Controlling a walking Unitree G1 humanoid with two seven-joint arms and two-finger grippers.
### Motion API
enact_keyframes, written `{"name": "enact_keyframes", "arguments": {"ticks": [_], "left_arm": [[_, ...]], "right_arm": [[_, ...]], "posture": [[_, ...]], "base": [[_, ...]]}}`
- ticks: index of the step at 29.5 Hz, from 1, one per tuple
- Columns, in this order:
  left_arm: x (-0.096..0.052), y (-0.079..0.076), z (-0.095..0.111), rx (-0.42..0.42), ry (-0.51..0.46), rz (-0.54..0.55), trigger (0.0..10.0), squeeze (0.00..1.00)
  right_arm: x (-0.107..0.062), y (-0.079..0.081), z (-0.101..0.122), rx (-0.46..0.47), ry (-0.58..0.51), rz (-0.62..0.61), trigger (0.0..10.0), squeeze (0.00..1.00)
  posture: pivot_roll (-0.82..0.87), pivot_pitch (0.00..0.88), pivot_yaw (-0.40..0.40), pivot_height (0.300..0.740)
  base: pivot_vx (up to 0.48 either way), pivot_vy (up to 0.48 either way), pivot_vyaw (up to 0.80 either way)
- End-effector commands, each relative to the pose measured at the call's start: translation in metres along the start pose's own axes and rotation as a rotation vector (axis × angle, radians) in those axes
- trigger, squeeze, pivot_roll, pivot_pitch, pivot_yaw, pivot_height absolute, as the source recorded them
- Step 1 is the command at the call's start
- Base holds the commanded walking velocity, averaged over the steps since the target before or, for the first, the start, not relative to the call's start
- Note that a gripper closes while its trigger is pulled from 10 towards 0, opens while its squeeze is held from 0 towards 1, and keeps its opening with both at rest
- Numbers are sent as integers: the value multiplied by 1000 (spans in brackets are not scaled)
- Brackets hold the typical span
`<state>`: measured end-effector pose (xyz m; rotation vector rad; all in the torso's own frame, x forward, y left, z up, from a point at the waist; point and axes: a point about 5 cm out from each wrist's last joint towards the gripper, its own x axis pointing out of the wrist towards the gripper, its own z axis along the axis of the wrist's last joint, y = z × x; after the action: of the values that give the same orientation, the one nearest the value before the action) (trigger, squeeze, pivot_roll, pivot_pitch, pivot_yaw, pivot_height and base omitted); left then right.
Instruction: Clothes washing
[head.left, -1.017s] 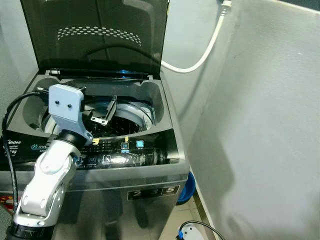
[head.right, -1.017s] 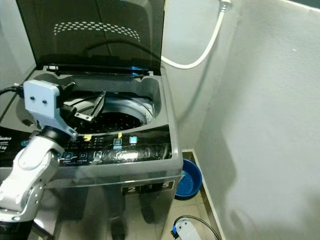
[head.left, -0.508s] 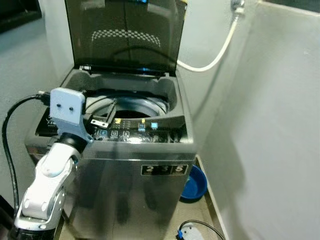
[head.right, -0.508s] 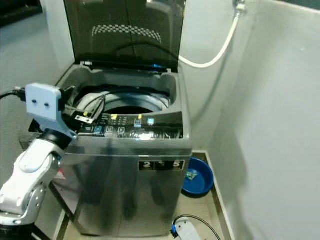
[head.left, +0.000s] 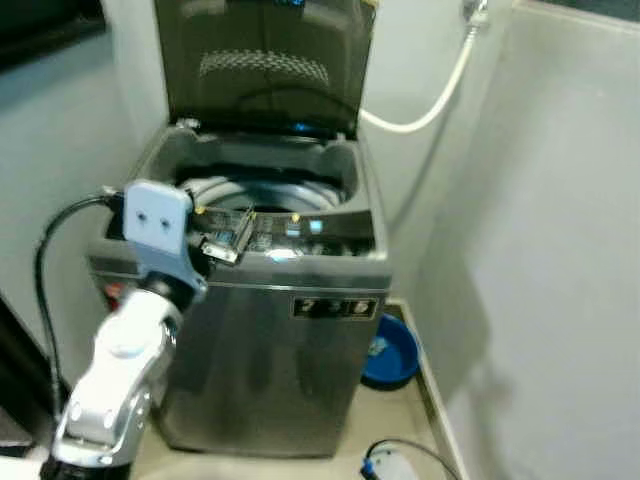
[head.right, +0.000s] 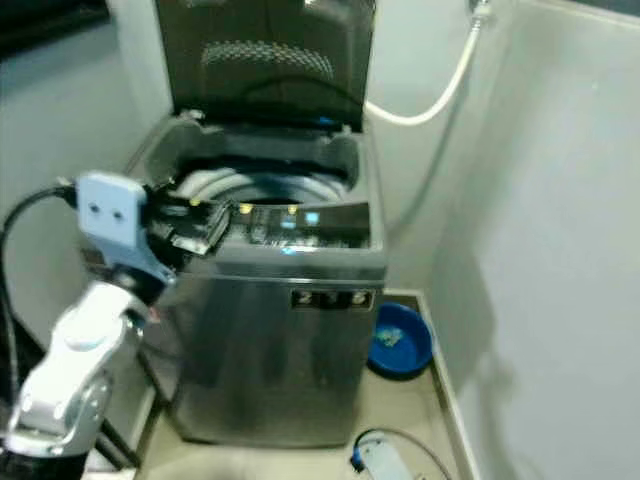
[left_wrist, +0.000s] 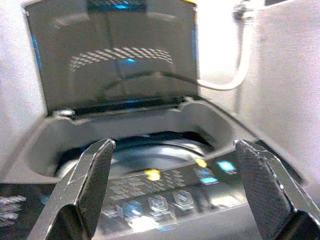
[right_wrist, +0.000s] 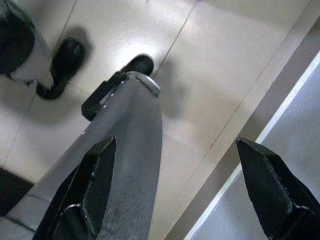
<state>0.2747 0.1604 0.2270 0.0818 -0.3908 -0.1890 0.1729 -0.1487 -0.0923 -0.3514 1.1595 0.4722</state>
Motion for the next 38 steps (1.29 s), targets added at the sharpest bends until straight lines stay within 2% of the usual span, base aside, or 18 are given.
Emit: {"name": "enact_keyframes", "arguments": {"ticks": [1,19,26,29,38], "left_arm": [[-5,-5,-9,-3,37,0,10000,0],[-17,-7,-26,-19,100,25,10000,0],[-22,3,-33,16,132,89,10000,0],[-25,11,-37,47,155,149,10000,0],[-31,18,-40,63,173,207,10000,0]], "right_arm": [[-1,-2,-4,-15,11,0,10000,0],[-1,-3,-7,-46,24,5,10000,0],[0,1,-7,-67,23,30,10000,0],[0,2,-6,-75,23,32,10000,0],[0,3,0,-88,18,43,10000,0]], "posture": [[295,0,-121,740],[293,0,-124,740],[297,0,-122,740],[297,0,-122,740],[299,0,-125,740]], "base": [[-341,0,0],[-344,0,0],[-81,0,800],[0,0,800],[0,0,800]]}}
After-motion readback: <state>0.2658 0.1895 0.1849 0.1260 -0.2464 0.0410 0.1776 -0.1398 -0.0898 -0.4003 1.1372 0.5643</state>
